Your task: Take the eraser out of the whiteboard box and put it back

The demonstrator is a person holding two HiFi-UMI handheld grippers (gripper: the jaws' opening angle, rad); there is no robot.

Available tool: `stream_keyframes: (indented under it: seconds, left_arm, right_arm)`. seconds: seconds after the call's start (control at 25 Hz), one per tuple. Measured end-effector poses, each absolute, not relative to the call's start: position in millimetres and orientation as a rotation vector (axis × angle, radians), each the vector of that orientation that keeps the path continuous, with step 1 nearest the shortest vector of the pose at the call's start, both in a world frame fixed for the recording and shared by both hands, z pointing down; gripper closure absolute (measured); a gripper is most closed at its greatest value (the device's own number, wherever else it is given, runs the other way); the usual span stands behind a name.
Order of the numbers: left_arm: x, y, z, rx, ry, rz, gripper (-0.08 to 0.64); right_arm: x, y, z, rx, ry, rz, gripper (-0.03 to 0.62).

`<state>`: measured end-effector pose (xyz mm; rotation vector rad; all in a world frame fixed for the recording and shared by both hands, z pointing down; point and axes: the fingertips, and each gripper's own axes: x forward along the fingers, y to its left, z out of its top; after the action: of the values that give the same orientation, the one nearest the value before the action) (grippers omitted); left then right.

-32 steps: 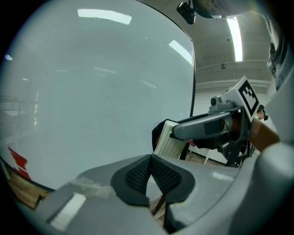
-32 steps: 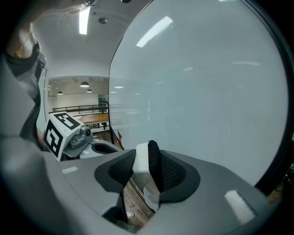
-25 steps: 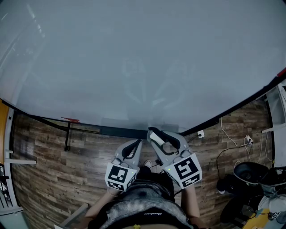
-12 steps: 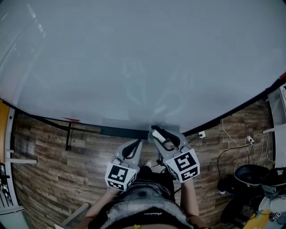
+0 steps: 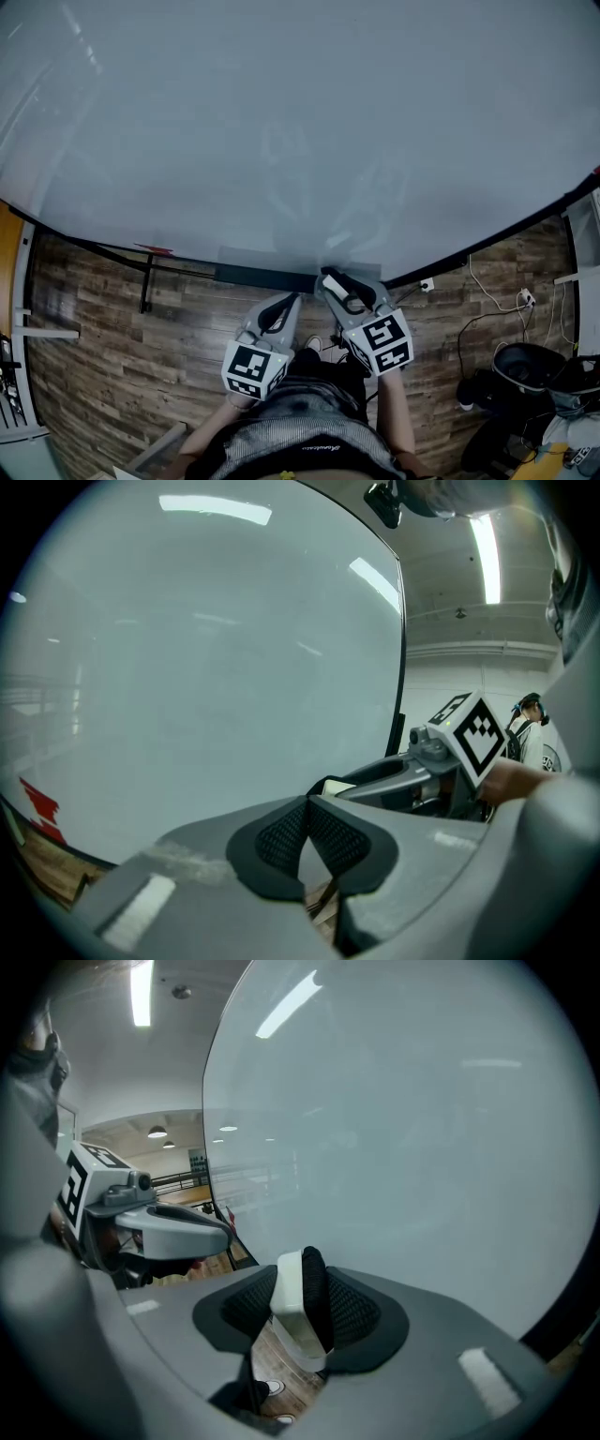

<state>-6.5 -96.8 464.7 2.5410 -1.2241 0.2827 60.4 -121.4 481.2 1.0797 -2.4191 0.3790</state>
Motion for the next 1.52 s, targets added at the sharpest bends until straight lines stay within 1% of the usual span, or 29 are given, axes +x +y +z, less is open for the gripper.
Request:
stream_keyframes:
  seconds: [0.84, 1.52]
  left_arm:
    - [-11, -96, 466, 2.544, -1.203, 0.303, 0.56]
    - [-5, -100, 469, 2.546, -1.195, 0.313, 0.56]
  right_arm:
    - [55, -124, 538, 1.06, -2.352, 0.501, 0.423]
    - [55, -125, 543, 1.066, -2.359, 0.474, 0.422]
